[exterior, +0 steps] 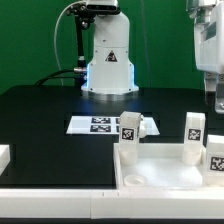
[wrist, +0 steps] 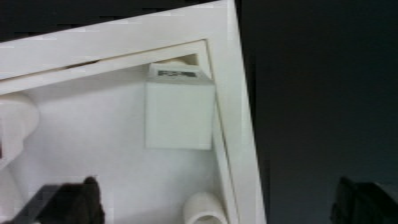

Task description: Assemble square table

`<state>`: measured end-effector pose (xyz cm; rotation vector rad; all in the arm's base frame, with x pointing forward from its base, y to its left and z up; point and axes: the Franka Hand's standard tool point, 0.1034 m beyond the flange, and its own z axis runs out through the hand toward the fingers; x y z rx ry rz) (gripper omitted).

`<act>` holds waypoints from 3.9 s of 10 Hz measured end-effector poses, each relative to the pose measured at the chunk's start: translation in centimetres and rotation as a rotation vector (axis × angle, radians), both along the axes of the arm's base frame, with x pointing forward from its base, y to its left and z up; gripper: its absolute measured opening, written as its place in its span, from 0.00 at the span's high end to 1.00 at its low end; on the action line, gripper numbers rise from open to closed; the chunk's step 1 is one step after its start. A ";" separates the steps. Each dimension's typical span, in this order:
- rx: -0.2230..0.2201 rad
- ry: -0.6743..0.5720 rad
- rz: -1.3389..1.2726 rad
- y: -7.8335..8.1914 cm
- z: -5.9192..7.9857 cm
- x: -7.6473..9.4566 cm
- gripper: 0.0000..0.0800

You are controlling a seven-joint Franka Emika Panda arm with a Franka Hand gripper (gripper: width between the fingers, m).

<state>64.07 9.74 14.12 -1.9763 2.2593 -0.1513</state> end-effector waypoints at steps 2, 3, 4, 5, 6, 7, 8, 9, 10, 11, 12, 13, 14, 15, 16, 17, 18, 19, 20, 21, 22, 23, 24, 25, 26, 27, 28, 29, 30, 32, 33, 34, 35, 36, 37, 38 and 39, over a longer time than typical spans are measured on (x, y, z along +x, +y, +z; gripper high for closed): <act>0.021 -0.026 0.081 -2.1 1.6 -1.7 0.19; 0.020 -0.033 0.123 -3.1 2.1 -3.1 0.19; 0.015 -0.041 0.177 -3.4 2.3 -4.0 0.19; -0.003 -0.040 0.244 -3.1 2.4 -4.0 0.19; -0.019 -0.042 0.323 -3.1 2.3 -3.9 0.19; -0.028 -0.043 0.366 -3.2 2.3 -4.0 0.19; -0.038 -0.052 0.419 -3.3 2.2 -4.0 0.19; -0.049 -0.069 0.429 -4.4 1.7 -5.2 0.19; -0.062 -0.069 0.491 -5.7 1.1 -7.3 0.19; -0.078 -0.070 0.511 -5.8 0.5 -8.6 0.19; -0.111 -0.065 0.604 -4.6 -0.3 -9.5 0.19; -0.126 -0.069 0.694 -4.8 0.0 -9.2 0.19; -0.129 -0.070 0.701 -5.0 0.0 -9.2 0.19; -0.129 -0.069 0.704 -4.9 -0.1 -9.2 0.19; -0.129 -0.069 0.704 -4.9 -0.1 -9.2 0.19; -0.146 -0.061 0.784 -5.0 -0.3 -9.6 0.19; -0.161 -0.041 0.885 -5.2 -0.9 -10.7 0.19; -0.165 -0.027 0.971 -5.3 -1.3 -11.7 0.19; -0.170 -0.023 1.001 -5.1 -1.4 -11.9 0.19; -0.170 -0.022 0.998 -5.1 -1.5 -11.8 0.19; -0.170 -0.022 0.998 -5.1 -1.5 -11.8 0.19; -0.170 -0.021 0.999 -5.1 -1.5 -11.8 0.19; -0.182 -0.034 1.032 -5.4 -1.4 -11.9 0.19; -0.209 -0.074 1.095 -6.5 -1.4 -12.9 0.19; -0.188 -0.068 1.099 -7.4 -2.2 -15.0 0.19; -0.160 -0.059 1.065 -7.9 -3.1 -16.2 0.19; -0.161 -0.050 1.062 -7.6 -3.6 -16.4 0.19; -0.162 -0.052 1.061 -7.6 -3.5 -16.3 0.19; -0.162 -0.051 1.060 -7.6 -3.5 -16.3 0.19; -0.197 -0.029 1.318 -8.0 -4.4 -16.3 0.19; -0.203 -0.012 1.382 -7.7 -5.3 -16.8 0.19; -0.193 0.012 1.414 -6.5 -6.5 -17.8 0.19; -0.190 0.014 1.420 -6.2 -6.6 -17.8 0.19; -0.190 0.014 1.417 -6.3 -6.6 -17.8 0.19; -0.190 0.015 1.417 -6.3 -6.6 -17.8 0.19; -0.190 0.015 1.416 -6.3 -6.6 -17.8 0.19; -0.184 0.019 1.418 -6.4 -6.7 -18.0 0.19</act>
Offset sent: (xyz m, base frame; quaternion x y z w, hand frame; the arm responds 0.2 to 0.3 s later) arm -0.0502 -0.0334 0.0166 0.0342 0.0101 -0.1265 0.9913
